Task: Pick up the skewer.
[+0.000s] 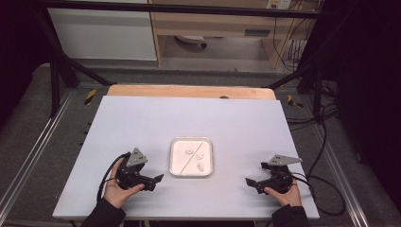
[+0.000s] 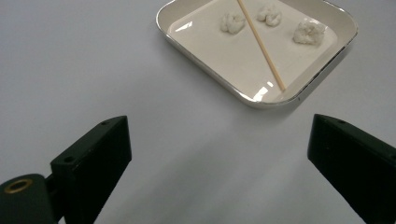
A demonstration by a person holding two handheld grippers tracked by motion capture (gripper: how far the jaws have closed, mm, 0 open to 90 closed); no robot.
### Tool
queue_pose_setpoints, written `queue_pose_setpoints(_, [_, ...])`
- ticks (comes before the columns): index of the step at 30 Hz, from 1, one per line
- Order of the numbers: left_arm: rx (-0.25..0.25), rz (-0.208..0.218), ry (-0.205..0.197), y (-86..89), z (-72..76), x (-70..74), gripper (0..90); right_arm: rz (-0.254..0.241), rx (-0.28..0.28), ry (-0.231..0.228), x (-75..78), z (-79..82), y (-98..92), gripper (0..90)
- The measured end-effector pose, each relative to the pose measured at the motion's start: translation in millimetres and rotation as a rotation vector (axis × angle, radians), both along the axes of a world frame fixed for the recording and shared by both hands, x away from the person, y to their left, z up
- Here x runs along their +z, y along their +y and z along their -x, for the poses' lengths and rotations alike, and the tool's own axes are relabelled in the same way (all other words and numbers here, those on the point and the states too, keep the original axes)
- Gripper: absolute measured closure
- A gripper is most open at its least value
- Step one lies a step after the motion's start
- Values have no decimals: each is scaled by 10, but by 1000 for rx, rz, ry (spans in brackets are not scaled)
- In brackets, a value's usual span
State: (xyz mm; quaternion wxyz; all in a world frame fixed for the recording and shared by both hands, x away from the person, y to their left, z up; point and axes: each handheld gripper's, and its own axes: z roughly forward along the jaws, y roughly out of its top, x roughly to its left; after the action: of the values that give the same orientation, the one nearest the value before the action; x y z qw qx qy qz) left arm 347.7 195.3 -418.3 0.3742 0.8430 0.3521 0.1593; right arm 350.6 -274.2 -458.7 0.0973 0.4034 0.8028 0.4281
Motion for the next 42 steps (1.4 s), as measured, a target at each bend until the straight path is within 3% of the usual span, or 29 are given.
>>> queue_pose_setpoints(6, [1, -18, -12, -171, -42, 40, 76, 1, 3, 0, -2, -2, 2, 8])
queue_pose_setpoints(20, [-3, -75, 11, -568, -170, 39, 178, 9, 8, 2, -8, -6, 3, 8])
queue_pose_setpoints(37, [9, -84, 69, -919, -307, -97, 490, 10, 11, 7, -16, -8, 12, 8])
queue_pose_setpoints(42, [7, -83, 72, -987, -315, -146, 629, 10, 12, 7, -16, -8, 11, 8])
